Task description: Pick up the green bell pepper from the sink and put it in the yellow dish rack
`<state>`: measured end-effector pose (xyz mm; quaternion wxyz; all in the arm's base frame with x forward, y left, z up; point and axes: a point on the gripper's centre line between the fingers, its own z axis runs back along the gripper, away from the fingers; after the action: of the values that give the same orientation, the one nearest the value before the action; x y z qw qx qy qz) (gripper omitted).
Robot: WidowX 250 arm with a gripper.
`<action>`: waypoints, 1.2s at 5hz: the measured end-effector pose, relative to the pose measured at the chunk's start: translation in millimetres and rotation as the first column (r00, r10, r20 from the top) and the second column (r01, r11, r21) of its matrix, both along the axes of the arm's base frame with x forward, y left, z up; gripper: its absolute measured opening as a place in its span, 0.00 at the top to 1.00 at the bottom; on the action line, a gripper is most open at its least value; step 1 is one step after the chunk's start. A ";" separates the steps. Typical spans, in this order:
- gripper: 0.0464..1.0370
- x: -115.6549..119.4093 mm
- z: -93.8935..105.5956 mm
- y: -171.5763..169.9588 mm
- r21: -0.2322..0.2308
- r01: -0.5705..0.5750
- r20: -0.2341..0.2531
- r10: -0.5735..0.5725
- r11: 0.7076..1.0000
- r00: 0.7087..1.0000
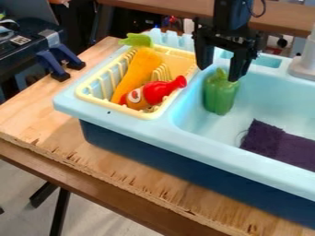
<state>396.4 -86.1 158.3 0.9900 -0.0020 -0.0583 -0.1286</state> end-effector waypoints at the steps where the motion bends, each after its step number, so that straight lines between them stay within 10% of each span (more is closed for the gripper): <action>1: 0.38 2.5 -1.5 0.4 0.005 -0.010 0.001 0.010 1.000 1.000; 3: 0.86 3.0 -2.1 1.7 0.008 -0.019 0.002 0.019 1.000 1.000; 6: 0.95 -0.2 0.2 8.0 -0.050 -0.006 0.039 0.008 0.999 0.999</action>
<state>396.2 -78.1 158.5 0.9887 -0.0240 -0.0808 -0.1236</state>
